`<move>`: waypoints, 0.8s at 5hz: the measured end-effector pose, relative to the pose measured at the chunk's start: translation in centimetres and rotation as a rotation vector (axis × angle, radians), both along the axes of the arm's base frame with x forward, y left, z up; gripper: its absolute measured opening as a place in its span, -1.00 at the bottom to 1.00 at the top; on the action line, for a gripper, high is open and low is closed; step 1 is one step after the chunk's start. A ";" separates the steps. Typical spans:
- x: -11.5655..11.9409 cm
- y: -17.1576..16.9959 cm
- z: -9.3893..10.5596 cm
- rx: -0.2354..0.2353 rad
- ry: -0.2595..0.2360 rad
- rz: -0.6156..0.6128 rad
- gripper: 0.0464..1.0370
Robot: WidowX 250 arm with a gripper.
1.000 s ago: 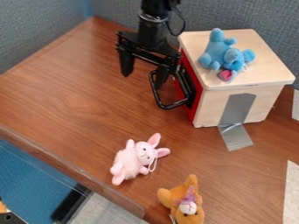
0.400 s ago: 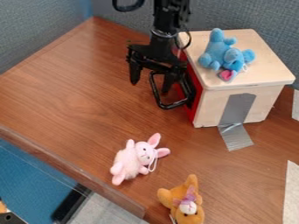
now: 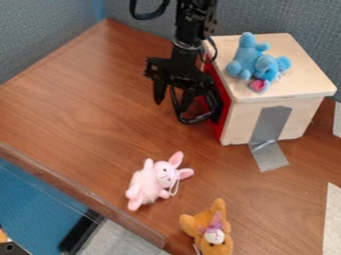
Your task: Open the drawer
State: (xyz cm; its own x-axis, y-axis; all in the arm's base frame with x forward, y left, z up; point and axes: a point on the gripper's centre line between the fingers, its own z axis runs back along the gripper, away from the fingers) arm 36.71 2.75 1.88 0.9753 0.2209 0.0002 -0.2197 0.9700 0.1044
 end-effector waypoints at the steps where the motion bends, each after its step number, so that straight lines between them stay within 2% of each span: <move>1: -0.9 1.6 -0.3 -0.003 0.022 0.055 -0.39; 4: -5.2 6.1 1.3 0.041 0.022 0.136 -0.59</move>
